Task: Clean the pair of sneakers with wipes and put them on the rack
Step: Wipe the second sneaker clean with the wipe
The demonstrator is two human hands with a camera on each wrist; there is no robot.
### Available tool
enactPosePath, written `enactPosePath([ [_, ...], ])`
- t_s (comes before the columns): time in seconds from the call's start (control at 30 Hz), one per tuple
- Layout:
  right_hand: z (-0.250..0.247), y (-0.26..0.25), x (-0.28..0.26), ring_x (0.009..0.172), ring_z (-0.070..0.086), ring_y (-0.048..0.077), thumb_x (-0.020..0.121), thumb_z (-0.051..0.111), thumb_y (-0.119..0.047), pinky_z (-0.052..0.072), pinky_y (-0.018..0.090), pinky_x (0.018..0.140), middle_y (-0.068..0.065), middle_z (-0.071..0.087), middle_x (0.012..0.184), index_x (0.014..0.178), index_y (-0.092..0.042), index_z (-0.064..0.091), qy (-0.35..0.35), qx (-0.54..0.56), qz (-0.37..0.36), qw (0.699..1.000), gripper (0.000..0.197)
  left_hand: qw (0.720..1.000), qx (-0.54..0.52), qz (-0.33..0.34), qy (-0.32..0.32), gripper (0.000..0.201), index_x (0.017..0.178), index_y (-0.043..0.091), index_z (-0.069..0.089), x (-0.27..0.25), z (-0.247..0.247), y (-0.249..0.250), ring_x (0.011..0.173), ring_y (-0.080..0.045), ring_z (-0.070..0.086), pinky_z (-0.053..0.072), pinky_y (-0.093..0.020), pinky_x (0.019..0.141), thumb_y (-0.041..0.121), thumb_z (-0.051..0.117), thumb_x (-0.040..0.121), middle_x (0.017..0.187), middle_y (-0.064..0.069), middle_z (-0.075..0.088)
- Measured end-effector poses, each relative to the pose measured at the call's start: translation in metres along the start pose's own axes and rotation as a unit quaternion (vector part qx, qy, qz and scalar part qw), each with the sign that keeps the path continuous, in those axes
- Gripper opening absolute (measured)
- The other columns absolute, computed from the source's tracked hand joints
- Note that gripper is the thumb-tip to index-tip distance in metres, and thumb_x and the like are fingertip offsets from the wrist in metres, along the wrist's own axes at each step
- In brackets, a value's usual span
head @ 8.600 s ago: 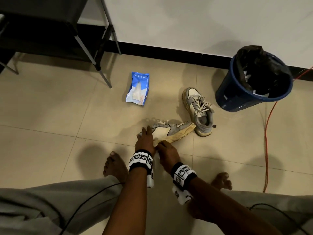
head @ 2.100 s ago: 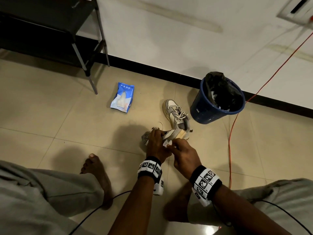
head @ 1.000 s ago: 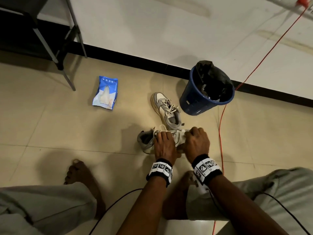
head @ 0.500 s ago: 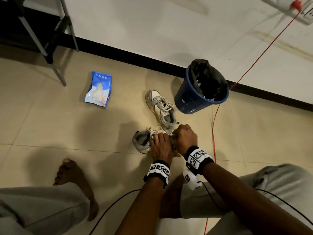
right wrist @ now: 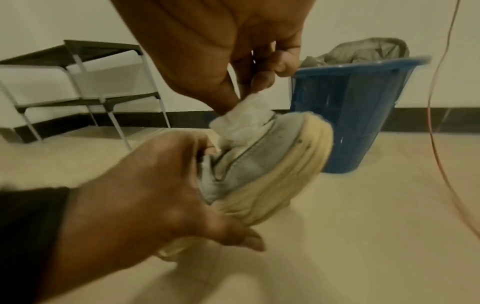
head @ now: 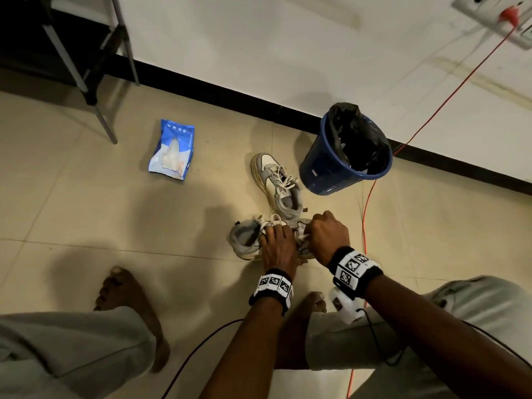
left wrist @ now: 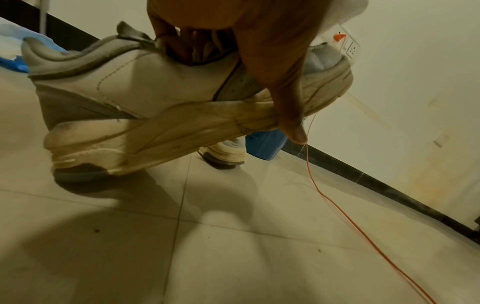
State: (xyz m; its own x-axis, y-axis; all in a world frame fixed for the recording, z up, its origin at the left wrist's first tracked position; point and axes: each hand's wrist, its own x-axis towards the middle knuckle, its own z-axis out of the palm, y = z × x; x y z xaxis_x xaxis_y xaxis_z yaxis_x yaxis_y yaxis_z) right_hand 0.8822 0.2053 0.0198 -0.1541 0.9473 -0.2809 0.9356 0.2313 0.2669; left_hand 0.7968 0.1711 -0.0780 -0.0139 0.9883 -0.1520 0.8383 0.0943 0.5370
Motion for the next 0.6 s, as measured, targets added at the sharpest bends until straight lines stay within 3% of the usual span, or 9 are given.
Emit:
enactPosePath([
  [0.1,0.003,0.017,0.018,0.093,0.051,0.024,0.084,0.064,-0.023,0.038,0.029,0.06,0.002,0.065,0.094,0.098,-0.021,0.073,0.034,0.01,0.022,0.999,0.017,1.0,0.007,0.0,-0.002,0.101,0.118,0.009,0.053,0.001,-0.003,-0.001,0.112,-0.035,0.049,0.044,-0.05,0.094,0.056,0.092,0.038,0.118,-0.012,0.057],
  [0.2,0.004,0.005,0.036,0.096,0.054,0.027,0.087,0.06,-0.024,0.042,0.031,0.064,0.006,0.065,0.1,0.103,-0.016,0.071,0.036,0.05,0.055,0.997,0.021,1.0,0.011,0.006,-0.013,0.1,0.115,0.009,0.055,-0.004,-0.002,-0.002,0.109,-0.035,0.051,0.045,-0.05,0.091,0.057,0.091,0.036,0.115,-0.012,0.058],
  [0.33,0.005,-0.017,0.026,0.094,0.055,0.027,0.088,0.058,-0.026,0.043,0.032,0.065,0.008,0.065,0.101,0.104,-0.014,0.069,0.011,0.039,-0.008,0.999,0.023,1.0,-0.005,0.003,-0.002,0.093,0.115,0.01,0.057,-0.008,-0.006,-0.004,0.111,-0.035,0.053,0.047,-0.049,0.092,0.055,0.09,0.04,0.115,-0.011,0.059],
  [0.43,-0.015,0.02,0.023,0.093,0.055,0.024,0.085,0.063,-0.026,0.041,0.029,0.064,0.004,0.065,0.096,0.098,-0.022,0.072,0.005,0.055,0.011,0.998,0.016,1.0,0.004,0.008,-0.009,0.095,0.121,0.011,0.051,-0.009,-0.01,-0.006,0.115,-0.034,0.047,0.042,-0.048,0.096,0.054,0.088,0.044,0.122,-0.01,0.055],
  [0.53,-0.018,0.061,0.016,0.084,0.059,0.023,0.085,0.066,-0.02,0.04,0.028,0.065,0.003,0.066,0.093,0.097,-0.021,0.074,0.05,0.174,0.038,0.983,0.014,0.999,-0.026,-0.021,0.02,0.092,0.11,0.012,0.054,-0.005,-0.02,-0.009,0.11,-0.031,0.047,0.045,-0.048,0.092,0.054,0.087,0.036,0.113,-0.008,0.058],
  [0.6,-0.009,0.06,0.006,0.075,0.06,0.023,0.084,0.07,-0.016,0.043,0.029,0.064,0.004,0.067,0.087,0.095,-0.015,0.076,0.118,0.318,0.03,0.94,0.013,0.999,-0.038,-0.025,0.03,0.09,0.102,0.013,0.053,0.001,-0.028,-0.017,0.105,-0.029,0.047,0.042,-0.046,0.095,0.059,0.084,0.031,0.104,-0.006,0.059],
])
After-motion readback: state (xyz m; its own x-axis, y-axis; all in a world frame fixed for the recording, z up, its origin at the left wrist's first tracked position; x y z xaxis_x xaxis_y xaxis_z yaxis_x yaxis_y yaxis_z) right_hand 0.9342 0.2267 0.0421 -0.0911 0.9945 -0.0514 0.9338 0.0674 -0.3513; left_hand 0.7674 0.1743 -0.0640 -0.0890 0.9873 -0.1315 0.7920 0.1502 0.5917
